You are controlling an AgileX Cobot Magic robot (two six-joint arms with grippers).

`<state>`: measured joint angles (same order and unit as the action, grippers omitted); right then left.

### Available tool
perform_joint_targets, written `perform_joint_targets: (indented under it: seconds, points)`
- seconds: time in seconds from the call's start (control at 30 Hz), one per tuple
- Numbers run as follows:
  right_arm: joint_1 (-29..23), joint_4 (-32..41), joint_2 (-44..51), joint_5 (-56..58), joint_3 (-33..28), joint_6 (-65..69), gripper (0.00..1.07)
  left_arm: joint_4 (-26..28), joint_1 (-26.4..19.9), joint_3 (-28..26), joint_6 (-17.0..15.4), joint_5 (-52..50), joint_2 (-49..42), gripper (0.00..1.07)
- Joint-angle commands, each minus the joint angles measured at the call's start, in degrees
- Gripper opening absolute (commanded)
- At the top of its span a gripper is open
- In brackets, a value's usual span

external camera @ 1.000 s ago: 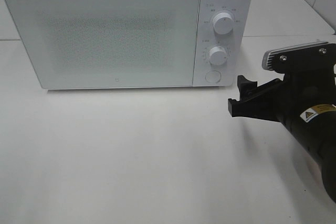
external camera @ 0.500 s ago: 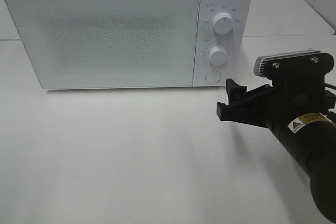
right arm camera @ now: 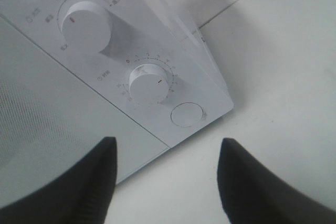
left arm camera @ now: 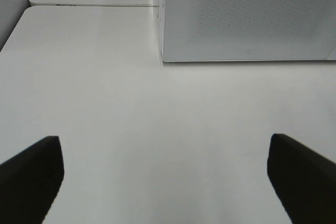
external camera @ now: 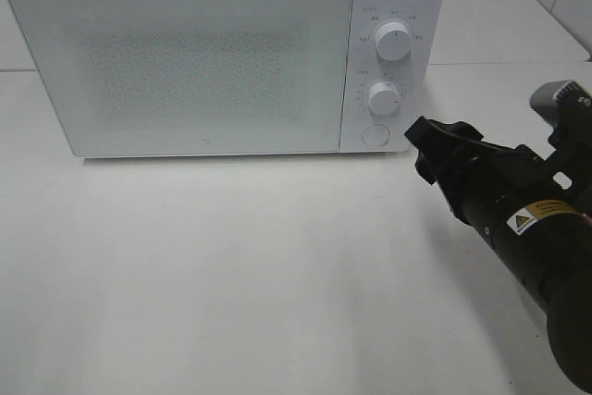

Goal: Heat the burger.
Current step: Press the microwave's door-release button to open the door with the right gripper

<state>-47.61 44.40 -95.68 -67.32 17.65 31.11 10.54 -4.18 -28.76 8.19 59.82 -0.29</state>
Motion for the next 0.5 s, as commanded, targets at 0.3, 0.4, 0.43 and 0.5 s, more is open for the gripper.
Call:
perform_joint_targets:
  seconds: [0.3,0.4,0.43,0.5]
  points:
    - [0.0,-2.1,0.0,0.2,0.1,30.9,0.14,-0.1,0.3,0.2,-0.3,-0.3,-1.4,0.98]
    - [0.0,-3.3,0.0,1.8,0.1,35.9,0.03,-0.1,0.3,0.2,-0.3,-0.3,-1.4,0.98]
    - [0.0,-3.7,0.0,2.3,0.1,36.8,0.00,-0.1,0.3,0.2,-0.3,-0.3,-1.4,0.98]
    - [0.0,-4.0,0.0,3.0,0.1,38.4,0.00,-0.1,0.3,0.2,-0.3,-0.3,-1.4,0.98]
